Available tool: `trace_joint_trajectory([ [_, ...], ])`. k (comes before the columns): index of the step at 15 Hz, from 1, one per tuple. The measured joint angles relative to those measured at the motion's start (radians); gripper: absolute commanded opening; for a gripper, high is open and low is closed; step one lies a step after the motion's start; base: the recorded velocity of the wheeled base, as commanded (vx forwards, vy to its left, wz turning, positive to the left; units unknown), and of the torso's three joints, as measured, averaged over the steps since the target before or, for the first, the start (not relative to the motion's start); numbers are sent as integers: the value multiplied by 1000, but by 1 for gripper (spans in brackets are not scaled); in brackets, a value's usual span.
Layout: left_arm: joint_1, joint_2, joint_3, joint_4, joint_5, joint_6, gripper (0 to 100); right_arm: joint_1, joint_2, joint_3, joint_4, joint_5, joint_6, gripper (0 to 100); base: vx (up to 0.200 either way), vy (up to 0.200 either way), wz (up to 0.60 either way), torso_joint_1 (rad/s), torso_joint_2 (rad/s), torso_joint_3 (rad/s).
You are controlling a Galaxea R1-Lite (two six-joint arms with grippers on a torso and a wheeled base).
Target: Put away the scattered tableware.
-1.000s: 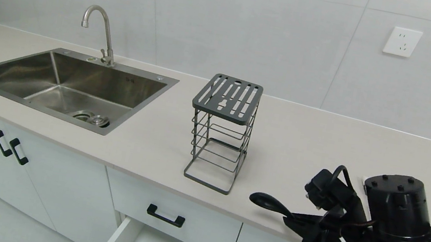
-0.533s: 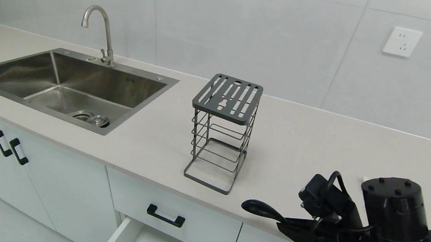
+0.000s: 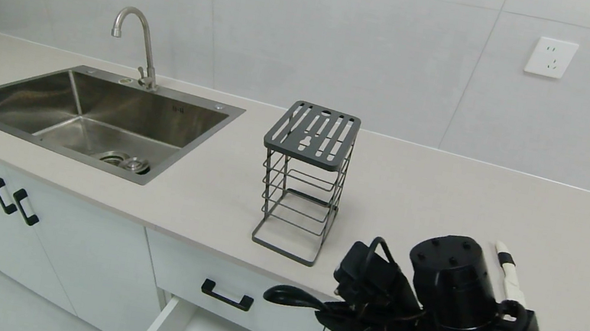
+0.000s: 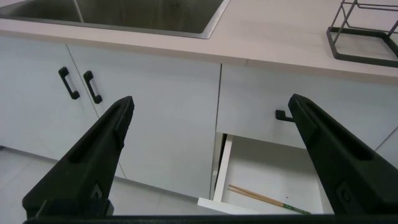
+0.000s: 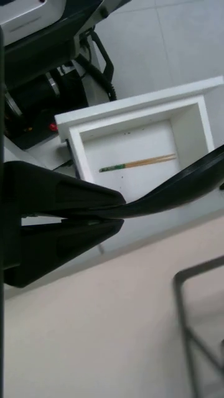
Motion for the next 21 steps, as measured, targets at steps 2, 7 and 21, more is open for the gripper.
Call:
trace_joint_trajectory([
  [2, 0, 0, 0, 0, 0, 0, 100, 42, 51, -30, -11, -3, 28, 0, 0, 0, 0, 0, 0, 0],
  [7, 0, 0, 0, 0, 0, 0, 100, 105, 111, -45, -20, -11, 66, 0, 0, 0, 0, 0, 0, 0],
  [21, 0, 0, 0, 0, 0, 0, 100, 179, 329, -253, -20, -44, 110, 0, 0, 0, 0, 0, 0, 0],
])
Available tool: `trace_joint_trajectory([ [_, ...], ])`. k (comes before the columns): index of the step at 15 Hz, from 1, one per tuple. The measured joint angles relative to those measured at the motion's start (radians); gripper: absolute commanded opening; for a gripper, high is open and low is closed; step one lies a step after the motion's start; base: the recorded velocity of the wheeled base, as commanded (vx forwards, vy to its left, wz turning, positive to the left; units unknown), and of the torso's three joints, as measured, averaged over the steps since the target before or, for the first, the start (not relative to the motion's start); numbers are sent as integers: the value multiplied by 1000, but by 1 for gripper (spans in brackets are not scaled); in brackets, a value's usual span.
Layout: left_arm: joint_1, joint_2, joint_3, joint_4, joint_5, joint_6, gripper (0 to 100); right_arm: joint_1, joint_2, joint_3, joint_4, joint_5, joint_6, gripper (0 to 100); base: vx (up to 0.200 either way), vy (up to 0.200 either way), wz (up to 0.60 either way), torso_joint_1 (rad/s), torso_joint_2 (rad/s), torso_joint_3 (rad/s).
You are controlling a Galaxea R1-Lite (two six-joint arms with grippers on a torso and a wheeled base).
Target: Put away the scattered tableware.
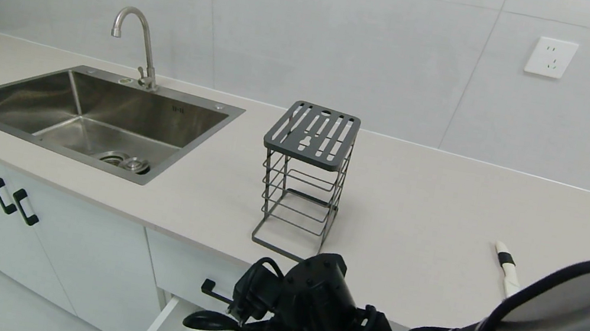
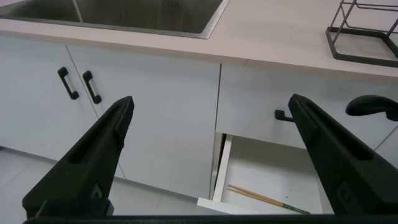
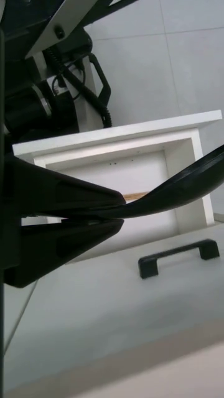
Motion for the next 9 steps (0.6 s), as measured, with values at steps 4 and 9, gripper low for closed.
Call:
trace_joint_trajectory([
  [4, 0, 0, 0, 0, 0, 0, 100, 11, 28, -11, 0, -18, 7, 0, 0, 0, 0, 0, 0, 0],
  [9, 0, 0, 0, 0, 0, 0, 100, 6, 33, -84, 0, -43, 80, 0, 0, 0, 0, 0, 0, 0],
])
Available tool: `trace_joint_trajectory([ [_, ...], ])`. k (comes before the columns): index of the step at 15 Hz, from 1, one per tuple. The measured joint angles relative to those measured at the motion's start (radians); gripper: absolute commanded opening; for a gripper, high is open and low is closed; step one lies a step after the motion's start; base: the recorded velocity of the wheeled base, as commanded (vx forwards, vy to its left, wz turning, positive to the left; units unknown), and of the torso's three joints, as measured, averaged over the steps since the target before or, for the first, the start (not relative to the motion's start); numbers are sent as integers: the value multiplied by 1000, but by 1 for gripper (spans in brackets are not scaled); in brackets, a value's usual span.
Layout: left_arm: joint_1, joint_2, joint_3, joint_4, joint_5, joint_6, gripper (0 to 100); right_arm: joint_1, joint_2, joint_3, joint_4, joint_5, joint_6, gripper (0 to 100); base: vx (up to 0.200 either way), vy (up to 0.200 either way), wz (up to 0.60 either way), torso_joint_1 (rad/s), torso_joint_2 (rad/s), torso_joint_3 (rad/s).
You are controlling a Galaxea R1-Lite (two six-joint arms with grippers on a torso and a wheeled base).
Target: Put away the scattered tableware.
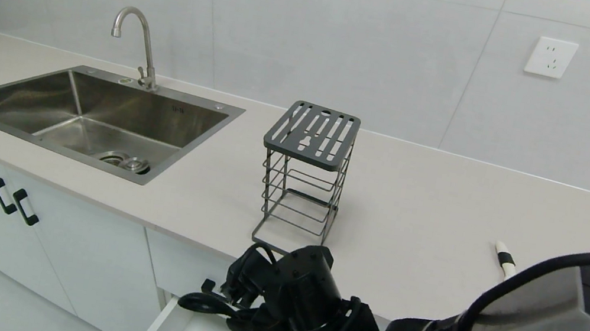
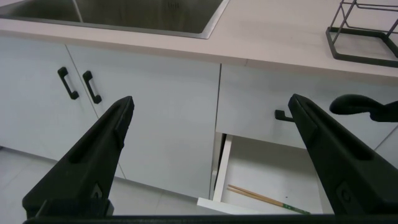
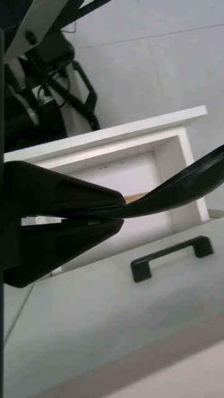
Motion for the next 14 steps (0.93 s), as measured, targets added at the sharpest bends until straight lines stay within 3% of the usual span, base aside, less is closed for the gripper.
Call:
trace_joint_trajectory([
  [6, 0, 0, 0, 0, 0, 0, 100, 9, -83, 6, 8, -1, -4, 0, 0, 0, 0, 0, 0, 0],
  [14, 0, 0, 0, 0, 0, 0, 100, 49, -267, 274, 30, 4, -9, 0, 0, 0, 0, 0, 0, 0],
])
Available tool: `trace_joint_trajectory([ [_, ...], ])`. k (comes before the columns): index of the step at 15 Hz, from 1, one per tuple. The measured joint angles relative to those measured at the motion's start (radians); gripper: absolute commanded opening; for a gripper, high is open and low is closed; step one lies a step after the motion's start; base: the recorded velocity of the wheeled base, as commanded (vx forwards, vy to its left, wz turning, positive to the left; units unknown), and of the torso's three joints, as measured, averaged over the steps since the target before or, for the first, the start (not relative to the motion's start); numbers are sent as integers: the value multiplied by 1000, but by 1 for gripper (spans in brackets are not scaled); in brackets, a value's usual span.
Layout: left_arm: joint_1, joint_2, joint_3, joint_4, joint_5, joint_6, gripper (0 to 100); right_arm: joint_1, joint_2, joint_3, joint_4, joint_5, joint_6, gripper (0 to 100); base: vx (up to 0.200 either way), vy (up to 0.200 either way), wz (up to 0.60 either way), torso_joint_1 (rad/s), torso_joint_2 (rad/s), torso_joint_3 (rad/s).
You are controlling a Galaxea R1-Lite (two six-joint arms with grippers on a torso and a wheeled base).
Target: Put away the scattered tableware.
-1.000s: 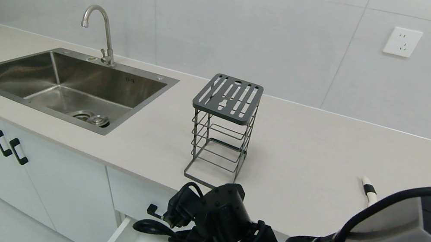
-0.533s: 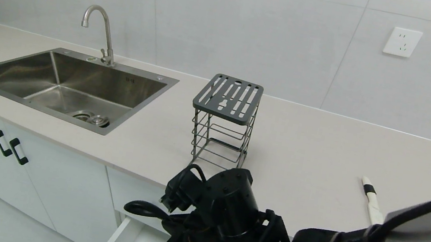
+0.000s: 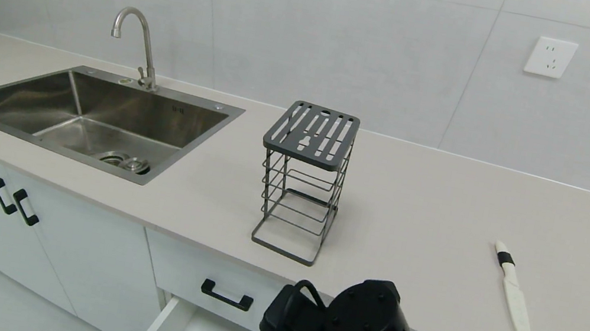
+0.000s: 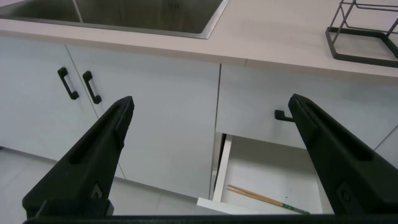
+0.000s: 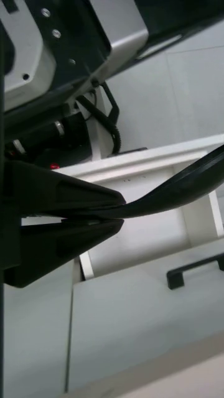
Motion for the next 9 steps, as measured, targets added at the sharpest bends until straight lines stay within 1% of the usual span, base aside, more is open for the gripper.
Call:
trace_joint_trajectory([
  [3, 0, 0, 0, 0, 0, 0, 100, 13, -8, -26, 18, 6, 13, 0, 0, 0, 0, 0, 0, 0],
  [5, 0, 0, 0, 0, 0, 0, 100, 17, 2, -83, 48, 8, 16, 0, 0, 0, 0, -115, 310, 178],
  [7, 0, 0, 0, 0, 0, 0, 100, 18, 13, -144, 121, 8, 16, 0, 0, 0, 0, -124, 334, 202],
  [9, 0, 0, 0, 0, 0, 0, 100, 16, 24, -165, 124, 7, 16, 0, 0, 0, 0, -117, 317, 205],
])
